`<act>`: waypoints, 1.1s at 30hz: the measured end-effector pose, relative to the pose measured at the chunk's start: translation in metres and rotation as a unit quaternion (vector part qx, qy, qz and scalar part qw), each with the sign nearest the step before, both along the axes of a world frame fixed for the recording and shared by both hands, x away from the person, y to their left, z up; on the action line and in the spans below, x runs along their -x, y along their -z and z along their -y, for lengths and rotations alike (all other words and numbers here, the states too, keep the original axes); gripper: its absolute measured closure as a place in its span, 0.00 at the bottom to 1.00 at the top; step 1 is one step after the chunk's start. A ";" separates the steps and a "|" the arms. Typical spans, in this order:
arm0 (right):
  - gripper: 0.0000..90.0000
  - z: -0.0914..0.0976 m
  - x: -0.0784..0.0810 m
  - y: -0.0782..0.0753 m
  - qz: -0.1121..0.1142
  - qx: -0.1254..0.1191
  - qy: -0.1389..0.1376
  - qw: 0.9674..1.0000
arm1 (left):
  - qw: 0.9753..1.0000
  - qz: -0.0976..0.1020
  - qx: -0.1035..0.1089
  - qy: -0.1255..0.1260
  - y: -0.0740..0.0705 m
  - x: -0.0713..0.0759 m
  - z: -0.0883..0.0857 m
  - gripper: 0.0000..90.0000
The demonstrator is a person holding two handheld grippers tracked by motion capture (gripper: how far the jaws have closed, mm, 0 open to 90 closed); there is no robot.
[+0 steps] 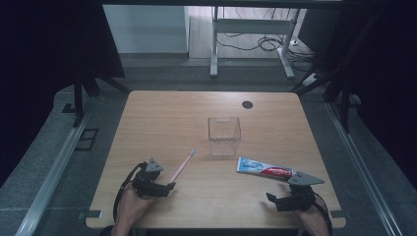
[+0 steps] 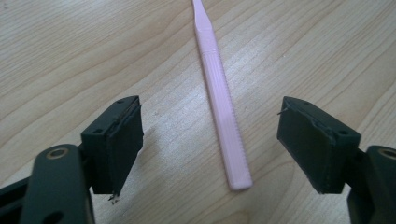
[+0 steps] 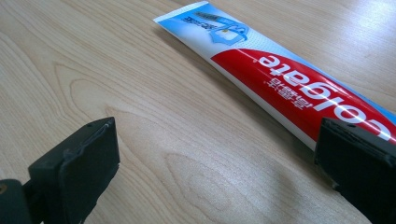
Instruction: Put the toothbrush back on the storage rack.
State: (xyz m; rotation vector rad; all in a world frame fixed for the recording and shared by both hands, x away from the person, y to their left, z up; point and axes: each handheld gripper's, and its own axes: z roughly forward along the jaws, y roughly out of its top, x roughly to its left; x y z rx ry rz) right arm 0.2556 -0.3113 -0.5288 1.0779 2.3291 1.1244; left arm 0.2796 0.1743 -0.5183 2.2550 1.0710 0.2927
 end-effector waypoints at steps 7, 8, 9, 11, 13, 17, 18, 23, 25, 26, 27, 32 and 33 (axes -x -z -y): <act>0.01 -0.001 0.000 0.000 -0.001 0.004 0.002 1.000 | 1.000 -0.009 -0.009 0.010 -0.001 -0.003 0.002 0.36; 0.01 -0.001 0.000 0.001 -0.001 0.003 0.002 1.000 | 1.000 -0.014 -0.011 0.010 -0.001 -0.004 0.003 0.37; 0.01 -0.001 0.000 0.000 0.000 0.004 0.002 1.000 | 1.000 -0.018 -0.013 0.013 -0.001 -0.004 0.004 0.38; 0.01 -0.001 0.000 0.000 0.000 0.004 0.002 1.000 | 1.000 -0.020 -0.019 0.015 -0.002 -0.006 0.006 0.38; 0.01 -0.001 0.000 0.001 -0.001 0.004 0.002 1.000 | 0.999 -0.030 -0.015 0.017 -0.004 -0.009 0.007 0.41; 0.01 -0.001 0.000 0.001 -0.002 0.005 0.001 1.000 | 0.999 -0.039 -0.022 0.018 -0.006 -0.012 0.007 0.45; 0.01 -0.002 0.000 0.002 -0.003 0.006 0.001 1.000 | 0.999 -0.043 -0.023 0.018 -0.007 -0.014 0.007 0.46; 0.01 -0.003 0.000 0.002 -0.007 0.008 -0.001 1.000 | 0.997 -0.066 -0.032 0.020 -0.009 -0.022 0.008 0.49; 0.01 -0.003 0.000 0.003 -0.008 0.009 -0.001 1.000 | 0.996 -0.077 -0.035 0.021 -0.012 -0.026 0.008 0.51; 0.01 -0.003 0.000 0.003 -0.008 0.010 -0.002 1.000 | 0.996 -0.081 -0.034 0.022 -0.013 -0.028 0.009 0.52; 0.01 -0.003 0.000 0.003 -0.008 0.011 -0.002 1.000 | 0.995 -0.088 -0.035 0.027 -0.016 -0.032 0.010 0.53; 0.01 -0.003 0.000 0.003 -0.009 0.011 -0.003 1.000 | 0.993 -0.104 -0.051 0.035 -0.023 -0.042 0.016 0.57; 0.01 -0.003 0.000 0.003 -0.009 0.012 -0.004 1.000 | 0.992 -0.107 -0.057 0.037 -0.024 -0.043 0.018 0.59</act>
